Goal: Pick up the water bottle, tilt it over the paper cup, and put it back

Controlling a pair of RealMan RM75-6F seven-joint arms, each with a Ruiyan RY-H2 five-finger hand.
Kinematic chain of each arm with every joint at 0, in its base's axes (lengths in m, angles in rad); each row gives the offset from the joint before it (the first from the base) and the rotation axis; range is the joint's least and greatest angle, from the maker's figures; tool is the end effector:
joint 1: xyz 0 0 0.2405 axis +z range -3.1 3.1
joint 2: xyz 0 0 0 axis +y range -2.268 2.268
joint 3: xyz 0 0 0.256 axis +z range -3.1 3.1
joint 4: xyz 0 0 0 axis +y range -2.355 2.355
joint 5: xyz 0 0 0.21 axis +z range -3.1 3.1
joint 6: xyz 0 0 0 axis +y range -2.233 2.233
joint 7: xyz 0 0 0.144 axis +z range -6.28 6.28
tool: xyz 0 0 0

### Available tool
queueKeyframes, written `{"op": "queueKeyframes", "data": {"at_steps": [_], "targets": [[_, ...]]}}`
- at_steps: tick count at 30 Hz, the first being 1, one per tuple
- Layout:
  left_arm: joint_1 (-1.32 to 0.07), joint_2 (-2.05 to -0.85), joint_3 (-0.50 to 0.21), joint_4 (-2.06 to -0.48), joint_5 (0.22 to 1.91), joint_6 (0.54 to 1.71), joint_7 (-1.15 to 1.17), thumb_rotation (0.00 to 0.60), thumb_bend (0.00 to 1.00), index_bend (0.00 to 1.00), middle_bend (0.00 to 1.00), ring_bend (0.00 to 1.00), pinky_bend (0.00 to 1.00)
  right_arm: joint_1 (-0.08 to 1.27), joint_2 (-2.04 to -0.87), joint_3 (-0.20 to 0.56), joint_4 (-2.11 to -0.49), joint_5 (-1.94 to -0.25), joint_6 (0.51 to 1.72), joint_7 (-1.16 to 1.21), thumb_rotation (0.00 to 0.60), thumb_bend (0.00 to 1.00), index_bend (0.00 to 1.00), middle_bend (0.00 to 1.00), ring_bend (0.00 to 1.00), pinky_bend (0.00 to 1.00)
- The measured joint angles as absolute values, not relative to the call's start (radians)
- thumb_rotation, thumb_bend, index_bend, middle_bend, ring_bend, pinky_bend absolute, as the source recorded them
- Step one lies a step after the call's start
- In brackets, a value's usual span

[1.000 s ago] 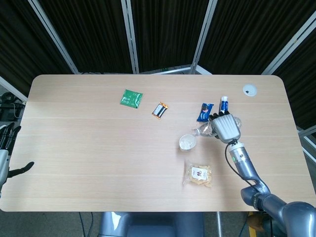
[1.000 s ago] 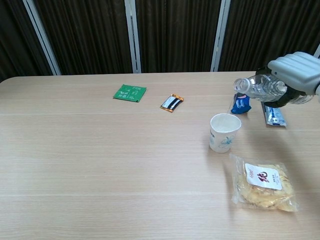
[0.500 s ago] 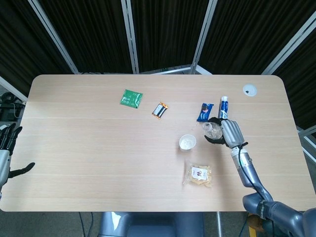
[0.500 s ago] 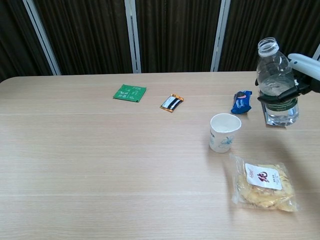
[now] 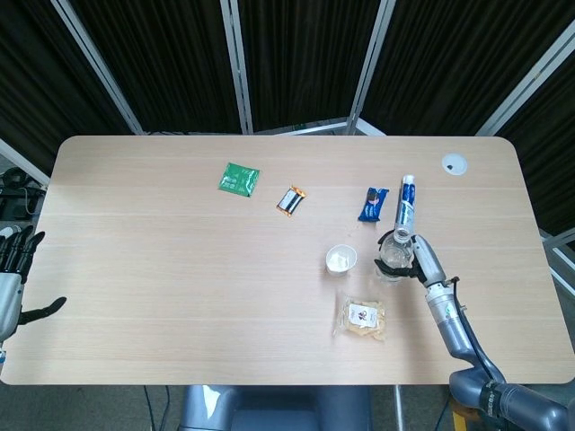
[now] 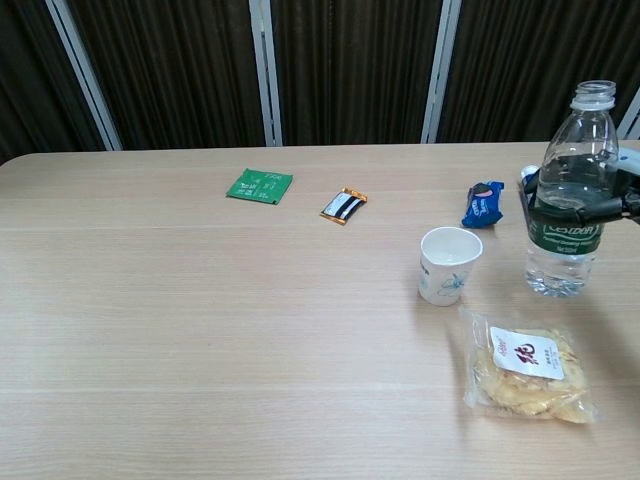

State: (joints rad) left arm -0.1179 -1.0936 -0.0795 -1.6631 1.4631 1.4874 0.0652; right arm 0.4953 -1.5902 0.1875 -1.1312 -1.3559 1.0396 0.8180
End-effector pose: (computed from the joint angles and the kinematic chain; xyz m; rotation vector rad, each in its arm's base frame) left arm -0.2985 0.1964 0.1688 -1.3697 -0.8467 -0.9082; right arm -0.2701 -0.3332 0.0149 1.1857 -1.6980 1.4376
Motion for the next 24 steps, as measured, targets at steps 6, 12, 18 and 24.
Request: {"op": "queueKeyframes", "data": {"at_steps": [6, 12, 18, 24], "targets": [[-0.118, -1.092, -0.078, -1.666, 1.463, 1.483, 0.062, 0.6, 0.0, 0.0, 0.0, 0.0, 0.0, 0.483, -1.675, 0.181, -1.017, -1.394, 1.123, 0.829, 0.6, 0.5, 0.44, 0.61, 0.53, 0.52], [-0.119, -1.089, -0.076, -1.667, 1.462, 1.479, 0.057, 0.6, 0.0, 0.0, 0.0, 0.0, 0.0, 0.486, -1.757, 0.18, -0.877, -1.414, 1.16, 0.834, 0.6, 0.47, 0.42, 0.59, 0.52, 0.52], [-0.119, -1.089, -0.076, -1.668, 1.462, 1.479, 0.057, 0.6, 0.0, 0.0, 0.0, 0.0, 0.0, 0.5, -1.819, 0.189, -0.773, -1.406, 1.15, 0.851, 0.6, 0.4, 0.35, 0.51, 0.47, 0.45], [-0.121, -1.09, -0.073, -1.667, 1.462, 1.472, 0.062, 0.6, 0.0, 0.0, 0.0, 0.0, 0.0, 0.507, -1.836, 0.197, -0.73, -1.385, 1.104, 0.885, 0.6, 0.25, 0.17, 0.34, 0.33, 0.33]]}}
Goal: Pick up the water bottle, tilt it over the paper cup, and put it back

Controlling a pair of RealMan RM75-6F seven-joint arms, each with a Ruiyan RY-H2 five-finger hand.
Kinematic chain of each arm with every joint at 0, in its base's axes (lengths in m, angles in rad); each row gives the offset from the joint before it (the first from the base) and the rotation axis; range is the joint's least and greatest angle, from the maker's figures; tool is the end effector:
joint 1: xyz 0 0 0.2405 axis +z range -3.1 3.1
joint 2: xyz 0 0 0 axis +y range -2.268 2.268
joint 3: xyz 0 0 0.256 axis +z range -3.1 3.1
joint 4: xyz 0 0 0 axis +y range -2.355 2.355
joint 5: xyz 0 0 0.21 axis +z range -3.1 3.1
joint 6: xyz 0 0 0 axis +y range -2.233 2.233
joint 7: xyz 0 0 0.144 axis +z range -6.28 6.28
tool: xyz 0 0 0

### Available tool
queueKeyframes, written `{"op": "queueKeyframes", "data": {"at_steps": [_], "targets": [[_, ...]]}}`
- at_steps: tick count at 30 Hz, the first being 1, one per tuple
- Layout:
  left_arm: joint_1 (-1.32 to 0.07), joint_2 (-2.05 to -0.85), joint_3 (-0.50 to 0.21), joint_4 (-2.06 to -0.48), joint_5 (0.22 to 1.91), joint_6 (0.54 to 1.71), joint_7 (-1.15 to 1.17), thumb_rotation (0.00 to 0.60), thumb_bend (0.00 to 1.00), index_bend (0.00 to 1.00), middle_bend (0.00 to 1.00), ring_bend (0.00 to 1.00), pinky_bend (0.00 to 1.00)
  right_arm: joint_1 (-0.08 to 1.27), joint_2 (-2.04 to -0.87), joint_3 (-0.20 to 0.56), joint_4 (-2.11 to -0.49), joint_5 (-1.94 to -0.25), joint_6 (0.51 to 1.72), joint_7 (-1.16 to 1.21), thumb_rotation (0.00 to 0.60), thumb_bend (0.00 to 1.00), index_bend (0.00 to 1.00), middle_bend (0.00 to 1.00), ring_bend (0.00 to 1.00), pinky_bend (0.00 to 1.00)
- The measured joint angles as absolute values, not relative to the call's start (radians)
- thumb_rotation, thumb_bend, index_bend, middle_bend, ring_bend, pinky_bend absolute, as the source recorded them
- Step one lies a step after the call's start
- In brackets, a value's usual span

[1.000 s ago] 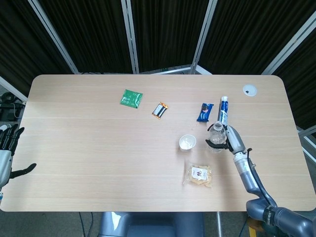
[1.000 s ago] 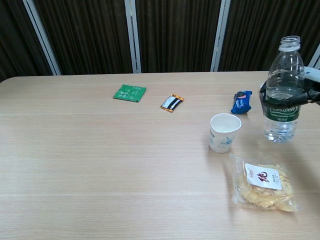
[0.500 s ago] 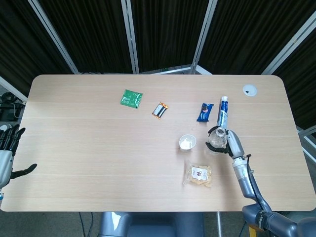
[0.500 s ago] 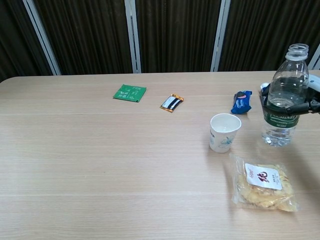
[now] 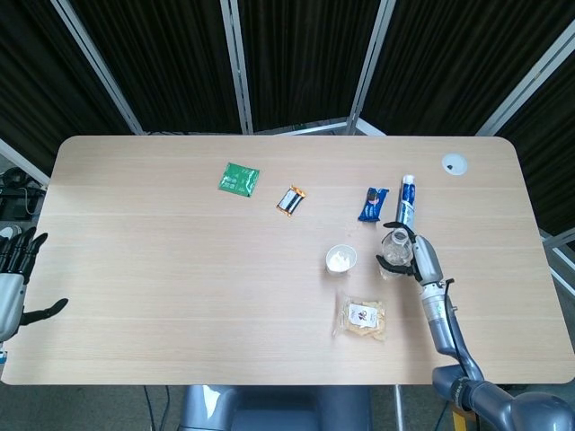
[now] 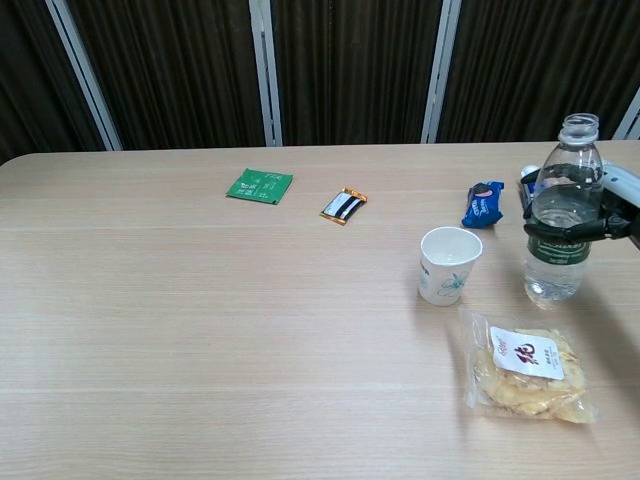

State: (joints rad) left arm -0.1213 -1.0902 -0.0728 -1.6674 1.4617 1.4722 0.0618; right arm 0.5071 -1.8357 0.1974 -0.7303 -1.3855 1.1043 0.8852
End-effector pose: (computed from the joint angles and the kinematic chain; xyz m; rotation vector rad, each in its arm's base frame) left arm -0.2989 0.1960 0.1666 -1.3823 -0.8643 -0.8998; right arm -0.2945 -0.3426 -0.0171 1.1355 -1.5605 1.4442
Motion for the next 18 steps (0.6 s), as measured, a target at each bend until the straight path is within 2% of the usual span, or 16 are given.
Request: {"op": "queueKeyframes", "data": {"at_steps": [5, 7, 13, 18], "targets": [[-0.121, -1.091, -0.072, -1.671, 1.462, 1.473, 0.064, 0.6, 0.0, 0.0, 0.0, 0.0, 0.0, 0.507, -1.84, 0.195, -0.714, -1.384, 1.089, 0.916, 0.6, 0.06, 0.11, 0.27, 0.28, 0.25], [-0.12, -1.089, -0.072, -1.672, 1.462, 1.474, 0.063, 0.6, 0.0, 0.0, 0.0, 0.0, 0.0, 0.507, -1.841, 0.194, -0.708, -1.384, 1.085, 0.929, 0.6, 0.03, 0.1, 0.26, 0.27, 0.24], [-0.118, -1.088, -0.071, -1.675, 1.464, 1.478, 0.065, 0.6, 0.0, 0.0, 0.0, 0.0, 0.0, 0.503, -1.835, 0.187, -0.704, -1.392, 1.082, 0.963, 0.6, 0.0, 0.01, 0.15, 0.16, 0.13], [-0.118, -1.087, -0.071, -1.677, 1.467, 1.48, 0.065, 0.6, 0.0, 0.0, 0.0, 0.0, 0.0, 0.497, -1.809, 0.173, -0.725, -1.413, 1.09, 0.989, 0.6, 0.0, 0.0, 0.02, 0.03, 0.01]]}}
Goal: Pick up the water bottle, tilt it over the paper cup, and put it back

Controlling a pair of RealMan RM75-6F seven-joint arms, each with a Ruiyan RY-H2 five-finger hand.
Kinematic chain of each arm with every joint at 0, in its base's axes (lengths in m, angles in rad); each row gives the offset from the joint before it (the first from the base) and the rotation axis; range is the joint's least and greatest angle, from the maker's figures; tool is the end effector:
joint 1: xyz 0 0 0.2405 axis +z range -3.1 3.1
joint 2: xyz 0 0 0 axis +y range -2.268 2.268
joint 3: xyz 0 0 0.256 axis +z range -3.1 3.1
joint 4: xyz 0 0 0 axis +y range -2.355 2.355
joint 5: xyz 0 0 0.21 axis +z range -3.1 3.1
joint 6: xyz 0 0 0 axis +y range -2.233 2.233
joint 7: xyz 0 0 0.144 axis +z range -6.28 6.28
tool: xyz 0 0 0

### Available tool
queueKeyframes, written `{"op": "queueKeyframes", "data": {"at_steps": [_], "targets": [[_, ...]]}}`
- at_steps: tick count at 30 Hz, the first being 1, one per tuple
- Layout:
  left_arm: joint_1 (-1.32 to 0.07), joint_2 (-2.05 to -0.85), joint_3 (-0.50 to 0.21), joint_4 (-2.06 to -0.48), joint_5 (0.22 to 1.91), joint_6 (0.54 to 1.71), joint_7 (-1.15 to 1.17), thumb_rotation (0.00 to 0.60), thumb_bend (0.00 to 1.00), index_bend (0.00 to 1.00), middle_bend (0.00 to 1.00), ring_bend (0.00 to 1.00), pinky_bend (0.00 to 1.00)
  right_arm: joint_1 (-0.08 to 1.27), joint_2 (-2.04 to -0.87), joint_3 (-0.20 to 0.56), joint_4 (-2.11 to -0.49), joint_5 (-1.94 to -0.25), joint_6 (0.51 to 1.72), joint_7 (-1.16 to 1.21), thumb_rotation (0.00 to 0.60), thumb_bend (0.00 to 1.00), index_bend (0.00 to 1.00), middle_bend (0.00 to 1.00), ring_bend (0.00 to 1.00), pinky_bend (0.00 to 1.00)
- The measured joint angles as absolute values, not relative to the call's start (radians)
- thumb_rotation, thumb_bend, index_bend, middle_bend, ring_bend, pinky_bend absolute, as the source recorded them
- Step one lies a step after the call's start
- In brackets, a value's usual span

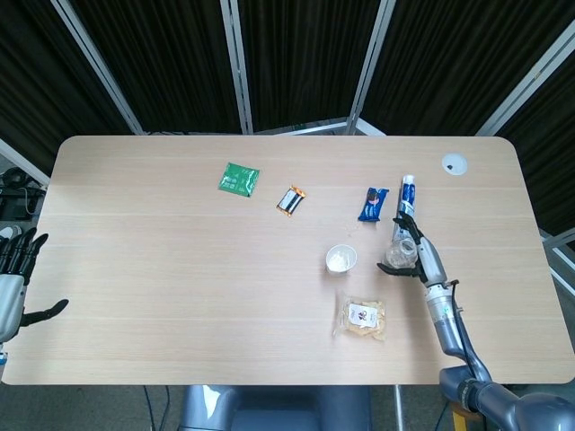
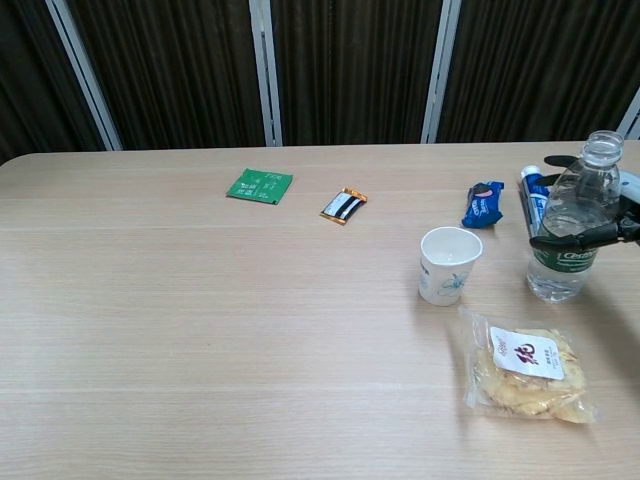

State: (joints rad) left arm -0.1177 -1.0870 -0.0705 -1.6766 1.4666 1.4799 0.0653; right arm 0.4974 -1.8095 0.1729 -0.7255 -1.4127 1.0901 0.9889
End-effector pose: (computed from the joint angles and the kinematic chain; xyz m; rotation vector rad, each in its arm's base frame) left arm -0.2971 0.1942 0.1671 -1.3814 -0.8622 -0.9043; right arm -0.3036 -0.3392 -0.0123 1.1240 -1.6298 1.4591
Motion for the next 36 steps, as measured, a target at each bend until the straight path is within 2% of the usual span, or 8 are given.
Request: {"op": "queueKeyframes", "data": {"at_steps": [2, 11, 20, 27, 36], "targets": [[-0.118, -1.086, -0.069, -1.679, 1.468, 1.48, 0.063, 0.6, 0.0, 0.0, 0.0, 0.0, 0.0, 0.494, -1.798, 0.163, -0.73, -1.427, 1.098, 0.996, 0.6, 0.0, 0.0, 0.0, 0.0, 0.0], [-0.11, -1.07, -0.059, -1.695, 1.503, 1.499, 0.048, 0.6, 0.0, 0.0, 0.0, 0.0, 0.0, 0.473, -1.678, 0.076, -0.784, -1.515, 1.13, 0.96, 0.6, 0.0, 0.0, 0.0, 0.0, 0.0], [-0.099, -1.055, -0.047, -1.706, 1.553, 1.535, 0.031, 0.6, 0.0, 0.0, 0.0, 0.0, 0.0, 0.396, -1.565, 0.035, -0.844, -1.546, 1.253, 0.785, 0.6, 0.0, 0.0, 0.0, 0.0, 0.0], [-0.09, -1.04, -0.039, -1.718, 1.596, 1.566, 0.003, 0.6, 0.0, 0.0, 0.0, 0.0, 0.0, 0.302, -1.452, 0.037, -0.993, -1.525, 1.367, 0.632, 0.6, 0.0, 0.0, 0.0, 0.0, 0.0], [-0.074, -1.028, -0.038, -1.723, 1.624, 1.614, -0.003, 0.6, 0.0, 0.0, 0.0, 0.0, 0.0, 0.177, -1.304, 0.055, -1.285, -1.507, 1.574, 0.282, 0.6, 0.0, 0.0, 0.0, 0.0, 0.0]]}}
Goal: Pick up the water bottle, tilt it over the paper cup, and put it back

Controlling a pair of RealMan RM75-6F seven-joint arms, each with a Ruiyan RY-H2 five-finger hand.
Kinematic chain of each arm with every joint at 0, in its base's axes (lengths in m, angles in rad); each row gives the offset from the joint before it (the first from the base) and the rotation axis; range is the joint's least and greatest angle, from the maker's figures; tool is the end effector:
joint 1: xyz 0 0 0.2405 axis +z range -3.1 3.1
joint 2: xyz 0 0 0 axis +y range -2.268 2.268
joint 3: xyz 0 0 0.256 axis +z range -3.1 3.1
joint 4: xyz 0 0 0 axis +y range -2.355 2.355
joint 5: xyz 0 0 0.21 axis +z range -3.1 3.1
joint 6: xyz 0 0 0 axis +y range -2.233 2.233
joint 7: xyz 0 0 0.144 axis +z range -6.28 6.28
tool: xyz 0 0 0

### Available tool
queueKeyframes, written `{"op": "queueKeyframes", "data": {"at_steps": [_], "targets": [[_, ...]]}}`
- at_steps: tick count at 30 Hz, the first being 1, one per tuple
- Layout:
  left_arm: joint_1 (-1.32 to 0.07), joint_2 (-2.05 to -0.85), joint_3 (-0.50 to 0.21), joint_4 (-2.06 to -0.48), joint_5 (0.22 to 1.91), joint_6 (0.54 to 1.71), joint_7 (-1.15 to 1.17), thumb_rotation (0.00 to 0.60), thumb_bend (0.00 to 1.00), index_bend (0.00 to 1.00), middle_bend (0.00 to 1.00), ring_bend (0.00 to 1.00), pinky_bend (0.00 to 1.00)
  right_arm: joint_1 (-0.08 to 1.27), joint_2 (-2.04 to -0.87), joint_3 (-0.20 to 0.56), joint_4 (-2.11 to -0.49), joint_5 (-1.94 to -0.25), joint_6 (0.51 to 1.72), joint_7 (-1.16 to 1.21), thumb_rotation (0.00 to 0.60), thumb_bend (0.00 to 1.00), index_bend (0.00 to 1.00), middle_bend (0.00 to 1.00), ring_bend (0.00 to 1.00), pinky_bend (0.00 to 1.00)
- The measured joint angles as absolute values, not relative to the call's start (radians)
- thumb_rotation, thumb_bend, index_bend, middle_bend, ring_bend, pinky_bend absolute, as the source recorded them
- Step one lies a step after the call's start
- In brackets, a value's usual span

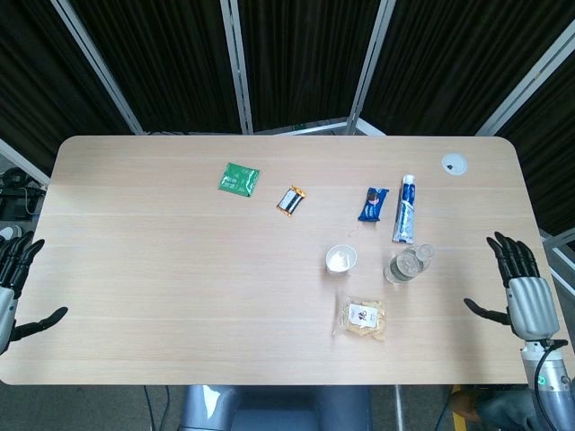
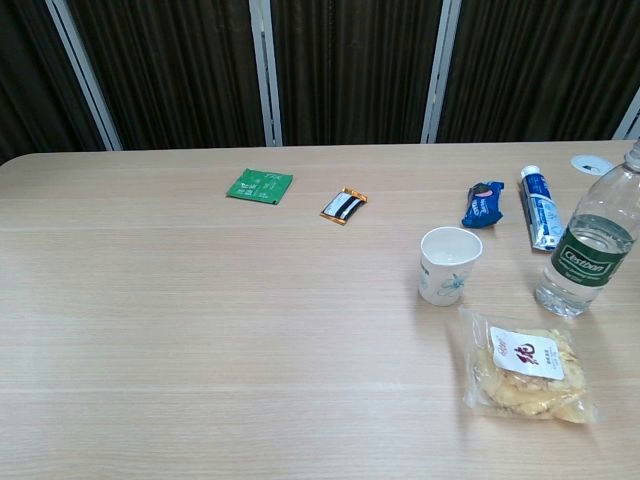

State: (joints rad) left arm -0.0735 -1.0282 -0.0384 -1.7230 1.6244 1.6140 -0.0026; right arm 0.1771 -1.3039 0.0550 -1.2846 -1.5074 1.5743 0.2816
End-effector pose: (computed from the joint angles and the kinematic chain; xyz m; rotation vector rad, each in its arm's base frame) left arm -0.2748 0.1719 0.1862 -1.4104 -0.7904 -1.0583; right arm -0.3297 -0.2159 0.1425 1.3323 -0.8759 1.1509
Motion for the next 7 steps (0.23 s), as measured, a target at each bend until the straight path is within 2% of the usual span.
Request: {"op": "queueKeyframes", "data": {"at_steps": [7], "targets": [[-0.067, -1.045, -0.048, -1.7, 1.625, 1.635, 0.065, 0.6, 0.0, 0.0, 0.0, 0.0, 0.0, 0.126, -1.21, 0.041, -1.49, -1.518, 1.619, 0.086, 0.6, 0.0, 0.0, 0.0, 0.0, 0.0]]}}
